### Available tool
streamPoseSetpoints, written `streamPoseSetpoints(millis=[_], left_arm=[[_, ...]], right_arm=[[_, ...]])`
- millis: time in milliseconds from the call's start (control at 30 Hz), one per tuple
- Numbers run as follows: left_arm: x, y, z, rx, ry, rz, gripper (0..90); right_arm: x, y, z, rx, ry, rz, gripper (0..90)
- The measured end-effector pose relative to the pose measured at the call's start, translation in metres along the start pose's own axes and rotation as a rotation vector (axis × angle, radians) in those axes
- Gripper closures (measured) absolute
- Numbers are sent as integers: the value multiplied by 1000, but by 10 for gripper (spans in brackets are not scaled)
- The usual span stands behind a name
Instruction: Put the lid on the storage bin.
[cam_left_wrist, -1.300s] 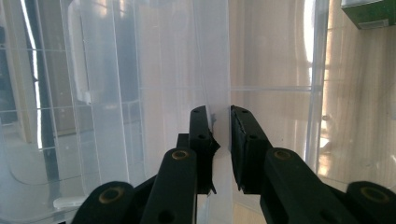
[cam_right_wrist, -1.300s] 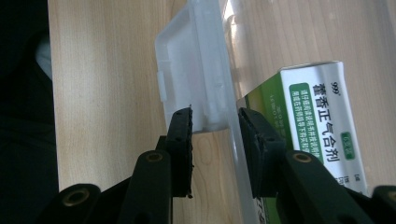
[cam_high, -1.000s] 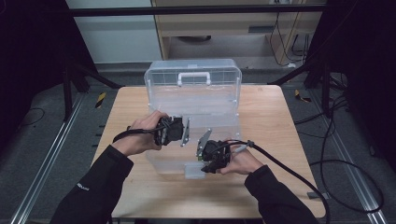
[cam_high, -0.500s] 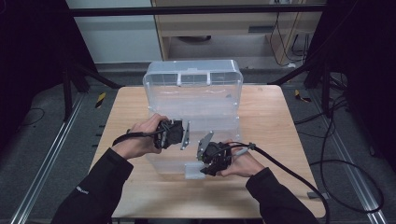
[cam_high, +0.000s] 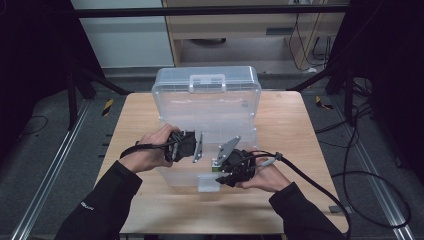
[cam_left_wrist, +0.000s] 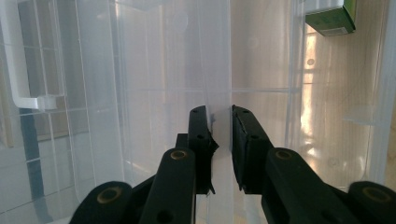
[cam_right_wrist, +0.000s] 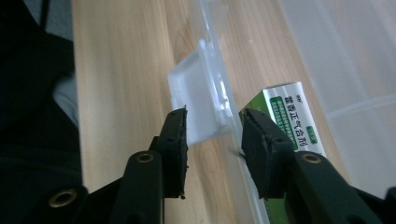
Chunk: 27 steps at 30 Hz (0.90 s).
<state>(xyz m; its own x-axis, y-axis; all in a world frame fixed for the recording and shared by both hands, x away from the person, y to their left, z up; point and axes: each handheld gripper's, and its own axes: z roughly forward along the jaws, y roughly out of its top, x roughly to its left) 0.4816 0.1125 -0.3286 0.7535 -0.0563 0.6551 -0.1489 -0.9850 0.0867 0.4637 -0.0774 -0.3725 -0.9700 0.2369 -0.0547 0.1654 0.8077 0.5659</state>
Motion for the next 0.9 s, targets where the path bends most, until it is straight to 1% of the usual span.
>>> streamPoseSetpoints(millis=[67,100,133,167,200,300,367,433,467,533,633,700,733,767,900], left_arm=[[-1,0,0,-1,-3,-7,779],[0,0,0,0,-2,-1,779],[0,0,0,1,0,1,779],[-1,0,0,0,-6,-7,779],[-1,1,0,8,-11,-8,779],[-2,0,0,2,-8,-11,779],[-1,1,-1,10,-9,-2,779],[-1,1,-1,11,-9,-4,779],[-2,1,-1,11,-11,-11,779],[-2,1,-1,10,-6,-4,778],[-2,1,-1,10,-6,-6,778],[-2,1,-1,11,-7,-8,778],[-2,1,-1,12,-7,-8,778],[-2,1,0,6,-4,-9,778],[-3,1,0,8,-5,-15,777]], right_arm=[[1,-1,-7,-13,-9,23,659],[0,-2,-10,-22,-8,41,674],[-1,-4,-14,-33,-19,59,681],[-2,-5,-18,-41,-29,75,692],[-4,-8,-22,-55,-35,92,708],[-7,-14,-32,-88,-63,135,731],[-10,-19,-40,-108,-85,163,745],[-12,-22,-45,-125,-102,194,754],[-13,-23,-47,-128,-111,203,755],[-14,-25,-51,-147,-120,216,763],[-16,-28,-56,-166,-132,236,771],[-17,-30,-59,-183,-146,260,783],[-18,-32,-61,-202,-142,268,788],[-19,-32,-62,-210,-147,273,791],[-22,-35,-72,-263,-152,299,801]])
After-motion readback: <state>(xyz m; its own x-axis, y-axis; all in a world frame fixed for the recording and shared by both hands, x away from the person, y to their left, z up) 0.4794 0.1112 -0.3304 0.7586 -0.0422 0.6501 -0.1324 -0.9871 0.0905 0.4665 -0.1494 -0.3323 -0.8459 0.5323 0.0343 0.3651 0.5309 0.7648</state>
